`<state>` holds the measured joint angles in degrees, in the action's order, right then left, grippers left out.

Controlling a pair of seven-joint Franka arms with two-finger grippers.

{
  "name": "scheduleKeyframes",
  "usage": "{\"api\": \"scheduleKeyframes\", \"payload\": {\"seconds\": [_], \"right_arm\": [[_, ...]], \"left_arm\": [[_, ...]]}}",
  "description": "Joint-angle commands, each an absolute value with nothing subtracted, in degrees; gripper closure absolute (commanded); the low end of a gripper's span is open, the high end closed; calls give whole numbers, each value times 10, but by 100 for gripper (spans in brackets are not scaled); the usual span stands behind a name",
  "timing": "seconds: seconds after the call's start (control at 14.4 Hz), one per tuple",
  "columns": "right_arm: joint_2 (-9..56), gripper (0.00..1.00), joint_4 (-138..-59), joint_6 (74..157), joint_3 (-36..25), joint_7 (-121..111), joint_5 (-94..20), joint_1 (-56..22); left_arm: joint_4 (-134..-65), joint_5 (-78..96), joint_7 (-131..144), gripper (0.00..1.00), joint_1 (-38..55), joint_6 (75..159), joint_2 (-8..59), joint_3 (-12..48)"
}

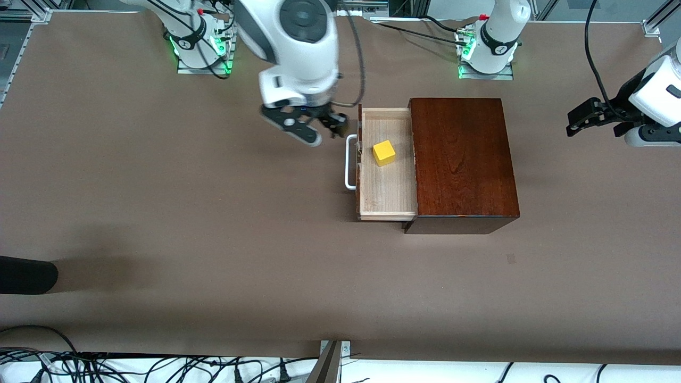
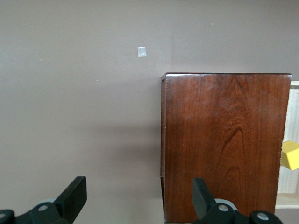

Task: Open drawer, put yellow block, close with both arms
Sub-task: 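Lower the cube into the drawer and open the right gripper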

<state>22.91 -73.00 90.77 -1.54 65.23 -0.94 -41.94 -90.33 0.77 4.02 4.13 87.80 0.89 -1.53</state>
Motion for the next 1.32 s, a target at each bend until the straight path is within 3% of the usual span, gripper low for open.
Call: {"api": "scheduleKeyframes", "payload": {"seconds": [0.0,0.56,0.84,1.04,1.25], "right_arm": [[125,0,-859,915,-77,495,-15,-420],[98,0,-860,867,-248,180,-15,-421],[96,0,-867,860,-295,104,-16,-414],[81,0,-867,838,-265,33,-23,-322],[66,0,-867,818,-146,14,-18,-188]], "left_arm": [[-879,23,53,0,47,872,27,-5],[-838,17,298,0,69,864,75,117],[-814,17,476,0,154,869,132,144],[-762,5,611,0,223,873,204,143],[-758,-6,710,0,284,932,242,138]]}}
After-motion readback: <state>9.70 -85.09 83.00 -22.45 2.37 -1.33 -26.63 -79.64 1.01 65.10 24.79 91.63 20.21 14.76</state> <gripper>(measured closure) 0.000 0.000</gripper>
